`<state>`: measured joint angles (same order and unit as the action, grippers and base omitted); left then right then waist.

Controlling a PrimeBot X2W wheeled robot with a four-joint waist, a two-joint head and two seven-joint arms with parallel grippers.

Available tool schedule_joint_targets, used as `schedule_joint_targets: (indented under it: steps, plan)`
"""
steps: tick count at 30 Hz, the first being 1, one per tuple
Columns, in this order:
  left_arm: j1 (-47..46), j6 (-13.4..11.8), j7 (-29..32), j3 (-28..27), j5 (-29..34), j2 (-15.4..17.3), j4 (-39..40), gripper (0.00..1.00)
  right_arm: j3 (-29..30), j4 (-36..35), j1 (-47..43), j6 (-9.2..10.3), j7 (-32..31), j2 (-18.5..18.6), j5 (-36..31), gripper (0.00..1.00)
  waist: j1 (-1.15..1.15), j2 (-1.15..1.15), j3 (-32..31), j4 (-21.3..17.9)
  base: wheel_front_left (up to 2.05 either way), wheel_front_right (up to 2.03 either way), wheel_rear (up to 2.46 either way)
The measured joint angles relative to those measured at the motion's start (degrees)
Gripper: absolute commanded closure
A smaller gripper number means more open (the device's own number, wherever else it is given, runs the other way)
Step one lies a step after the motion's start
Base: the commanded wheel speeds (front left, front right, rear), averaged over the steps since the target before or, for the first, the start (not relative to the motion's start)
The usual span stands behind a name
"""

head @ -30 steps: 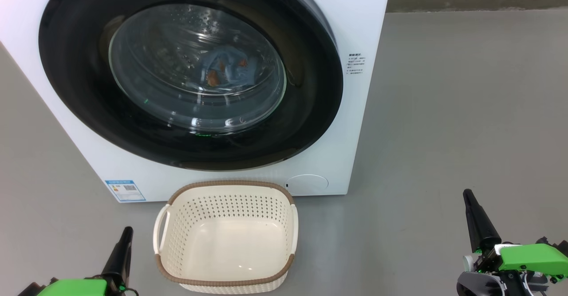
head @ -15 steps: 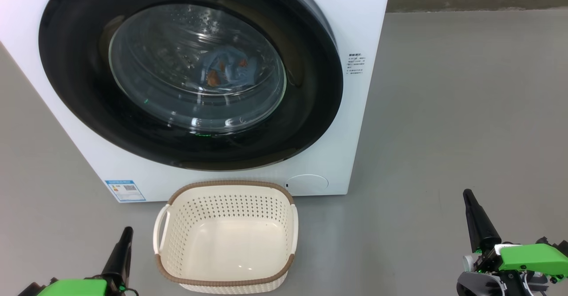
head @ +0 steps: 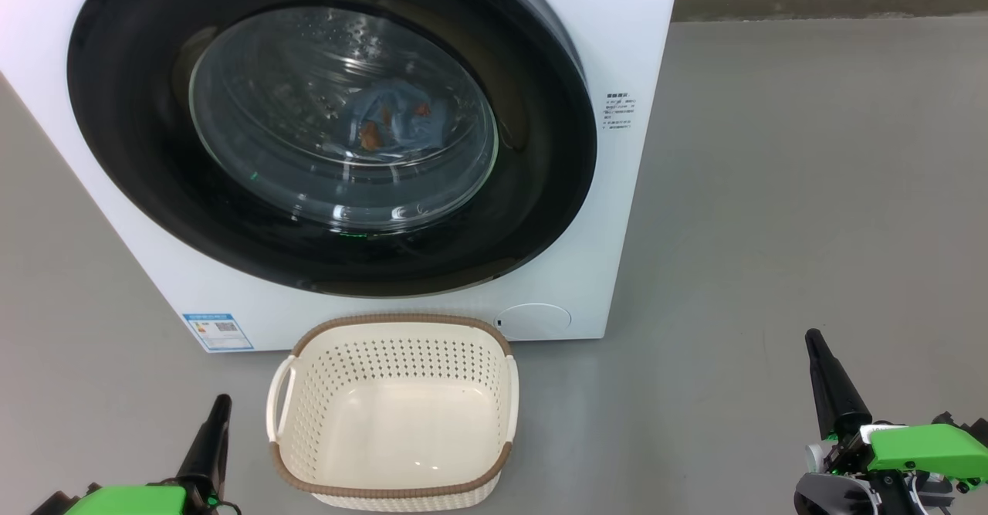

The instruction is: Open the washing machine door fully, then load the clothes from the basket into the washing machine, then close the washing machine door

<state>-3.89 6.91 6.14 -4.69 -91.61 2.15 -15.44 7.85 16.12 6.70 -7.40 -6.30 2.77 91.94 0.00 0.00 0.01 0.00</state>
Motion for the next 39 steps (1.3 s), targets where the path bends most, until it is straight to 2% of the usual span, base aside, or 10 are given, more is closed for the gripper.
schedule_joint_targets:
  steps: [39]
  plan:
    - [0.0, 0.0, 0.0, 0.0, 0.0, 0.0, 0.0, 1.0, 0.01, 0.0, -0.01, 0.0, 0.0, -0.01, 0.0, 1.0, 0.0, 0.0, 0.0, 0.0, 0.0, 0.0, 0.0]
